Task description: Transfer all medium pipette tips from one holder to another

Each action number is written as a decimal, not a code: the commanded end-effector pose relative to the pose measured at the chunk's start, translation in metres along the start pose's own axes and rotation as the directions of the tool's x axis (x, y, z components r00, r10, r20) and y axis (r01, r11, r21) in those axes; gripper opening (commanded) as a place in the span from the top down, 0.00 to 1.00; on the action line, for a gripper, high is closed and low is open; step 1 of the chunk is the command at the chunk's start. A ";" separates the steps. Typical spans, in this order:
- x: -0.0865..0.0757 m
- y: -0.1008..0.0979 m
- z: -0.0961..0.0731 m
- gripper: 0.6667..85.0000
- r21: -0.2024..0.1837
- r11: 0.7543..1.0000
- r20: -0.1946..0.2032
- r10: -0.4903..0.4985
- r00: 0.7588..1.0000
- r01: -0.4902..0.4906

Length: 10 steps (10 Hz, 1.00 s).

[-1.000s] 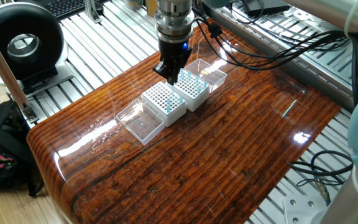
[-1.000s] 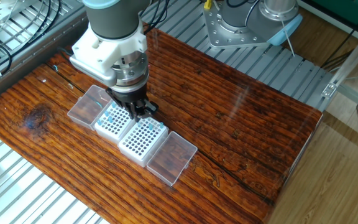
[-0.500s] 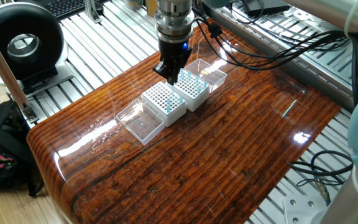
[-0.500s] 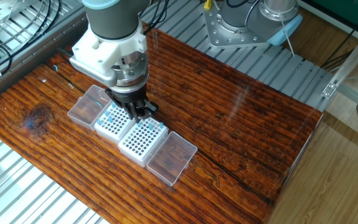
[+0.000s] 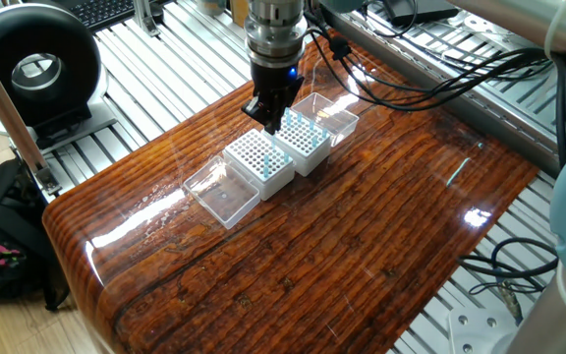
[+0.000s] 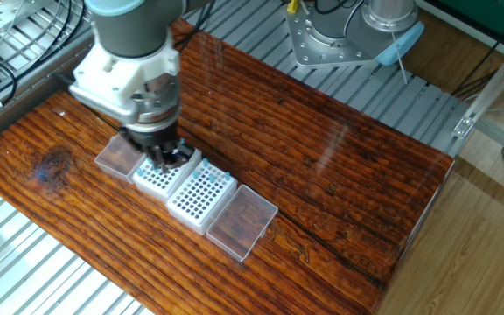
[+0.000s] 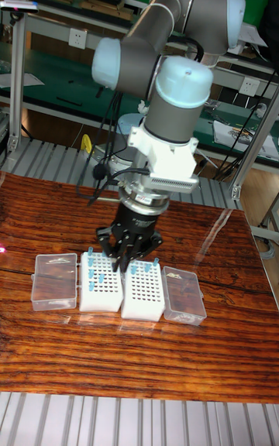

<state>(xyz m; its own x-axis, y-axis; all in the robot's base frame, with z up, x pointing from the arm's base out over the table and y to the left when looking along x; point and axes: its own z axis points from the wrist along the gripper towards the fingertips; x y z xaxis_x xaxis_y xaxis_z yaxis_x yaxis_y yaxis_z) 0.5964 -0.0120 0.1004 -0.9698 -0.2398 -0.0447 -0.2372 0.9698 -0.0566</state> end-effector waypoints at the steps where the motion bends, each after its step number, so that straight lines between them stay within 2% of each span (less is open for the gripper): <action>1: -0.012 -0.030 0.008 0.74 0.030 0.998 0.020 -0.055 0.998 0.054; 5: -0.014 -0.030 0.018 0.74 0.027 0.999 0.032 -0.047 0.998 0.046; 7: -0.008 -0.022 0.020 0.74 -0.014 0.999 0.021 -0.030 0.999 0.030; 10: -0.004 -0.019 0.020 0.74 -0.029 0.999 0.016 -0.025 1.000 0.025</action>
<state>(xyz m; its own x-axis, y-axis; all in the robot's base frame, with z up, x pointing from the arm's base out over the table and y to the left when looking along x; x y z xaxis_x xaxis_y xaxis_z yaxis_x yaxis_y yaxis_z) 0.6091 -0.0342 0.0826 -0.9591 -0.2770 -0.0579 -0.2738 0.9601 -0.0575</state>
